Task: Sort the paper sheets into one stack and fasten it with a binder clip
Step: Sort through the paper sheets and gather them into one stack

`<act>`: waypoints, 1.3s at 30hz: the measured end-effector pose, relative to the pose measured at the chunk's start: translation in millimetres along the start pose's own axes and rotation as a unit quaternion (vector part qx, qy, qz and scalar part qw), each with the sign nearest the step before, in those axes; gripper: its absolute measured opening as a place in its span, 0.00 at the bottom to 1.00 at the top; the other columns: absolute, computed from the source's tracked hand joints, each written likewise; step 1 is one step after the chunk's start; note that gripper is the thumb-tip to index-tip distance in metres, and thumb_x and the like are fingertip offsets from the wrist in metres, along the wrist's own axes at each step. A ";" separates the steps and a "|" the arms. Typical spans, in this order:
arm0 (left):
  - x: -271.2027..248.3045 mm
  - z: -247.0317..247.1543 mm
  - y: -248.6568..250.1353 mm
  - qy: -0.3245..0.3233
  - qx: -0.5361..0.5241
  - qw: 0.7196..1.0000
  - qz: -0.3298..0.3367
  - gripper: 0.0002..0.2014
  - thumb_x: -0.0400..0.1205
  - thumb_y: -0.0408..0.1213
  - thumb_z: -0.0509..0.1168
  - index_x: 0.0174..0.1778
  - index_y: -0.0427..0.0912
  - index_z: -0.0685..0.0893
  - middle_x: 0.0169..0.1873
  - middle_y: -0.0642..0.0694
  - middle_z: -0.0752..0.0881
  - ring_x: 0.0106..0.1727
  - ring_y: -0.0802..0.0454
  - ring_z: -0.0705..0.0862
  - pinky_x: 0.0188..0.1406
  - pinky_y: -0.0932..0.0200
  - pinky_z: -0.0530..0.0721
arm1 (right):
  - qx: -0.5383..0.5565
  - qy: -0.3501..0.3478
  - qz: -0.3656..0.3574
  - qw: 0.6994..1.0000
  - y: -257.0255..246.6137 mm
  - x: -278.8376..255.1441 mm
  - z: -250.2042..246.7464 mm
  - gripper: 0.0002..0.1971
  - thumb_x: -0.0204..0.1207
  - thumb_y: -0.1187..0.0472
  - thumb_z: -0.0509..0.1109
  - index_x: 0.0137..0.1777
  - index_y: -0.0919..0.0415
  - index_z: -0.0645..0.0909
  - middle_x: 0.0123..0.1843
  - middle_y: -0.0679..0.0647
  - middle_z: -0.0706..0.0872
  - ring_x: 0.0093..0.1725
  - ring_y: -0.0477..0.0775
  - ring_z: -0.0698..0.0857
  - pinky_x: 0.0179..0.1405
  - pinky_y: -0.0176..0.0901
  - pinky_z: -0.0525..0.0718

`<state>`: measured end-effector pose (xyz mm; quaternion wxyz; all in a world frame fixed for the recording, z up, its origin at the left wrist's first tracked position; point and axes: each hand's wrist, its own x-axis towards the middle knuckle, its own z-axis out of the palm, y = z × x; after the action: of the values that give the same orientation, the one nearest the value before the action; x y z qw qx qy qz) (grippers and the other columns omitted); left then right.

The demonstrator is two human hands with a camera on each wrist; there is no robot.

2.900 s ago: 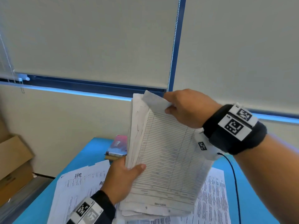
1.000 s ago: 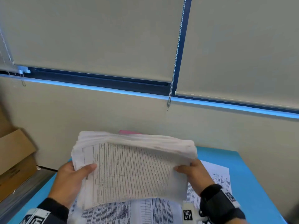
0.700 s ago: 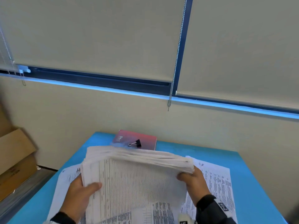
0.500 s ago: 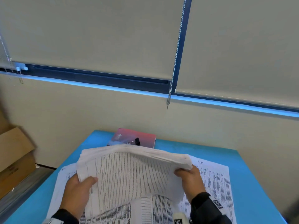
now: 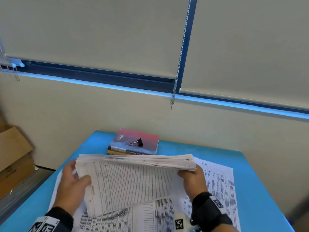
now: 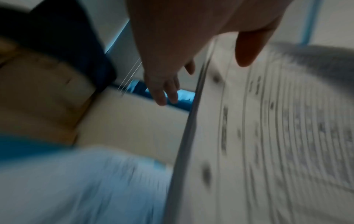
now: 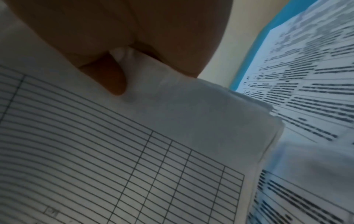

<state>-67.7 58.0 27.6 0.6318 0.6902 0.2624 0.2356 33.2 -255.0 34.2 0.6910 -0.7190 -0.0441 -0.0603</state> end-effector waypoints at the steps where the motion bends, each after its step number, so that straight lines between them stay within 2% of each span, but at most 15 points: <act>1: -3.4 -3.6 17.7 0.025 0.056 0.995 0.079 0.33 0.72 0.25 0.67 0.74 0.44 0.71 0.71 0.39 0.75 0.69 0.44 0.76 0.67 0.48 0.72 | -0.009 -0.001 -0.018 1.000 -3.3 0.1 1.6 0.13 0.54 0.67 0.66 0.34 0.55 0.89 0.33 0.46 0.91 0.35 0.42 0.86 0.40 0.42 0.80; 3: -15.9 -4.7 58.3 0.016 0.195 0.950 0.244 0.39 0.64 0.42 0.67 0.76 0.43 0.70 0.74 0.42 0.70 0.75 0.47 0.69 0.75 0.54 0.64 | -0.040 -0.010 -0.065 0.997 -14.5 -0.6 7.4 0.12 0.57 0.66 0.65 0.36 0.54 0.88 0.36 0.45 0.92 0.36 0.41 0.86 0.39 0.39 0.82; 5: -27.7 3.9 90.6 -0.077 0.360 0.871 0.326 0.46 0.60 0.56 0.59 0.79 0.47 0.69 0.78 0.45 0.68 0.81 0.46 0.63 0.81 0.50 0.58 | -0.067 -0.027 -0.113 0.991 -31.0 -2.5 16.2 0.11 0.62 0.66 0.65 0.35 0.52 0.87 0.36 0.44 0.91 0.36 0.40 0.85 0.37 0.35 0.81; 7: -38.9 19.0 113.9 -0.181 0.517 0.777 0.310 0.49 0.61 0.62 0.55 0.83 0.57 0.59 0.82 0.52 0.62 0.85 0.48 0.55 0.85 0.48 0.51 | -0.083 -0.046 -0.156 0.983 -50.1 -6.1 26.8 0.09 0.66 0.63 0.65 0.34 0.51 0.85 0.35 0.46 0.90 0.34 0.38 0.84 0.34 0.35 0.80; 9: -40.2 25.9 122.5 -0.232 0.566 0.734 0.296 0.39 0.65 0.60 0.59 0.77 0.69 0.63 0.77 0.61 0.71 0.81 0.55 0.65 0.80 0.57 0.61 | -0.110 -0.069 -0.195 0.972 -69.5 -9.9 35.8 0.06 0.67 0.60 0.63 0.36 0.55 0.82 0.33 0.52 0.87 0.33 0.44 0.82 0.33 0.42 0.79; 11: -36.0 22.5 127.0 -0.249 0.504 0.770 0.303 0.14 0.72 0.50 0.63 0.51 0.74 0.78 0.47 0.63 0.86 0.53 0.61 0.84 0.51 0.61 0.78 | -0.141 -0.080 -0.224 0.961 -85.0 -10.2 40.7 0.03 0.67 0.59 0.63 0.34 0.53 0.77 0.29 0.49 0.82 0.29 0.44 0.77 0.29 0.40 0.74; 13: -29.4 16.9 122.4 -0.237 0.425 0.828 0.278 0.06 0.78 0.44 0.65 0.36 0.59 0.80 0.25 0.56 0.81 0.30 0.59 0.79 0.34 0.54 0.78 | -0.163 -0.071 -0.238 0.955 -97.1 -10.2 41.2 0.04 0.68 0.57 0.66 0.35 0.48 0.73 0.29 0.43 0.79 0.29 0.41 0.75 0.30 0.37 0.73; 15: -25.6 11.2 117.4 -0.205 0.339 0.884 0.248 0.09 0.79 0.43 0.68 0.33 0.47 0.80 0.20 0.54 0.76 0.25 0.57 0.73 0.29 0.53 0.75 | -0.159 -0.024 -0.249 0.955 -102.4 -9.1 37.0 0.10 0.69 0.55 0.73 0.45 0.42 0.76 0.41 0.37 0.83 0.43 0.35 0.81 0.42 0.28 0.77; 17: -24.2 6.3 113.1 -0.165 0.239 0.934 0.207 0.11 0.79 0.38 0.72 0.31 0.40 0.82 0.22 0.53 0.77 0.27 0.55 0.75 0.29 0.56 0.72 | -0.100 0.061 -0.245 0.962 -98.1 -4.6 30.9 0.24 0.66 0.52 0.77 0.61 0.47 0.74 0.58 0.40 0.81 0.58 0.33 0.79 0.57 0.26 0.77; 18: -23.4 5.5 111.5 -0.155 0.182 0.954 0.181 0.10 0.78 0.36 0.73 0.31 0.38 0.85 0.25 0.50 0.82 0.30 0.51 0.79 0.34 0.56 0.74 | -0.041 0.083 -0.224 0.970 -95.7 -2.2 29.1 0.30 0.63 0.51 0.77 0.65 0.51 0.73 0.61 0.42 0.80 0.59 0.34 0.80 0.59 0.27 0.78; 20: -26.5 8.0 110.5 -0.149 0.075 0.977 0.131 0.04 0.77 0.33 0.75 0.36 0.38 0.91 0.36 0.42 0.92 0.39 0.42 0.89 0.45 0.49 0.83 | 0.130 0.037 -0.158 0.978 -91.2 -0.5 32.2 0.33 0.60 0.55 0.77 0.66 0.59 0.74 0.58 0.48 0.85 0.53 0.40 0.85 0.51 0.32 0.83; 23: -35.0 20.3 107.0 -0.130 -0.007 0.988 0.084 0.06 0.80 0.28 0.70 0.48 0.39 0.91 0.43 0.43 0.94 0.48 0.41 0.92 0.53 0.46 0.87 | 0.224 -0.070 -0.087 0.968 -84.6 -8.4 44.8 0.17 0.63 0.66 0.71 0.54 0.66 0.83 0.46 0.52 0.92 0.46 0.48 0.90 0.43 0.38 0.87; 27: -43.3 34.1 94.1 -0.098 -0.060 0.990 0.078 0.07 0.81 0.30 0.68 0.50 0.42 0.91 0.43 0.49 0.94 0.48 0.48 0.91 0.54 0.47 0.86 | 0.194 -0.054 -0.117 0.972 -82.3 -12.4 49.3 0.09 0.67 0.71 0.72 0.46 0.61 0.85 0.40 0.50 0.93 0.43 0.48 0.90 0.46 0.43 0.88; 32: -51.4 47.5 53.4 -0.089 -0.077 0.993 0.020 0.10 0.80 0.24 0.68 0.43 0.45 0.87 0.33 0.55 0.93 0.46 0.45 0.89 0.46 0.52 0.83 | 0.112 -0.051 -0.114 0.986 -48.8 -19.2 51.4 0.10 0.61 0.68 0.66 0.35 0.53 0.85 0.33 0.49 0.88 0.36 0.48 0.85 0.37 0.41 0.84; 39: -52.8 52.0 20.4 -0.100 -0.061 0.992 -0.039 0.05 0.82 0.31 0.68 0.46 0.45 0.87 0.43 0.47 0.92 0.50 0.42 0.89 0.55 0.45 0.85 | 0.064 -0.071 -0.010 0.995 -19.0 -29.1 56.2 0.09 0.65 0.69 0.66 0.36 0.56 0.86 0.36 0.52 0.91 0.39 0.51 0.89 0.38 0.43 0.88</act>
<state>-71.9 -17.1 43.5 0.7046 0.6598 0.2093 0.1564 3.1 -197.5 46.6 0.7301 -0.6753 -0.1039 -0.0134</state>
